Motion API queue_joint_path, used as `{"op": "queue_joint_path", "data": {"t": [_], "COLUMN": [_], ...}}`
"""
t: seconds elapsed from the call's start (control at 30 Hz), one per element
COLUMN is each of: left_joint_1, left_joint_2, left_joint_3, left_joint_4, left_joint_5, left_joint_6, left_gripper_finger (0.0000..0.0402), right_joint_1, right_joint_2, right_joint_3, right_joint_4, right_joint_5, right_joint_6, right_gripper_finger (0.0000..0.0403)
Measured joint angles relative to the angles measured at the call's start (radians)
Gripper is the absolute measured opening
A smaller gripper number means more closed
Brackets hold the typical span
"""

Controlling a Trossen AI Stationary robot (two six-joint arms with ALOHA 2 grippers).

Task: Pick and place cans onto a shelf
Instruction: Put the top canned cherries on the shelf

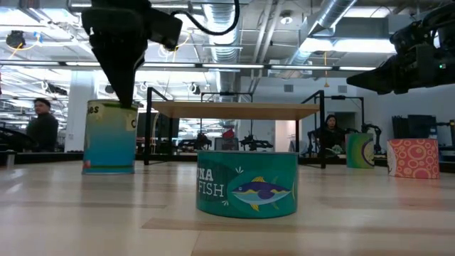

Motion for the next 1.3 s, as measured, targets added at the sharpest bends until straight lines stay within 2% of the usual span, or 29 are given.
{"op": "queue_joint_path", "data": {"t": [0.27, 0.43, 0.63, 0.83, 1.0, 1.3], "left_joint_1": [-0.001, 0.0, 0.006, 0.029, 0.067, 0.248], "left_joint_2": [0.027, 0.031, 0.035, 0.035, 0.034, 0.033], "left_joint_3": [0.005, 0.022, 0.082, 0.204, 0.364, 0.629], "left_joint_4": [0.001, -0.012, -0.003, 0.001, -0.023, -0.078], "left_joint_5": [-0.025, -0.023, 0.002, 0.005, 0.003, 0.009], "left_joint_6": [0.05, 0.098, 0.163, 0.222, 0.272, 0.42], "left_gripper_finger": [0.0061, 0.0009, 0.0, 0.0, 0.0, 0.0], "right_joint_1": [0.0, 0.0, 0.0, 0.0, 0.0, 0.0], "right_joint_2": [0.0, 0.0, 0.0, 0.0, 0.0, 0.0], "right_joint_3": [0.0, 0.0, 0.0, 0.0, 0.0, 0.0], "right_joint_4": [0.0, 0.0, 0.0, 0.0, 0.0, 0.0], "right_joint_5": [0.0, 0.0, 0.0, 0.0, 0.0, 0.0], "right_joint_6": [0.0, 0.0, 0.0, 0.0, 0.0, 0.0], "right_gripper_finger": [0.0038, 0.0038, 0.0038, 0.0038, 0.0038, 0.0038]}}
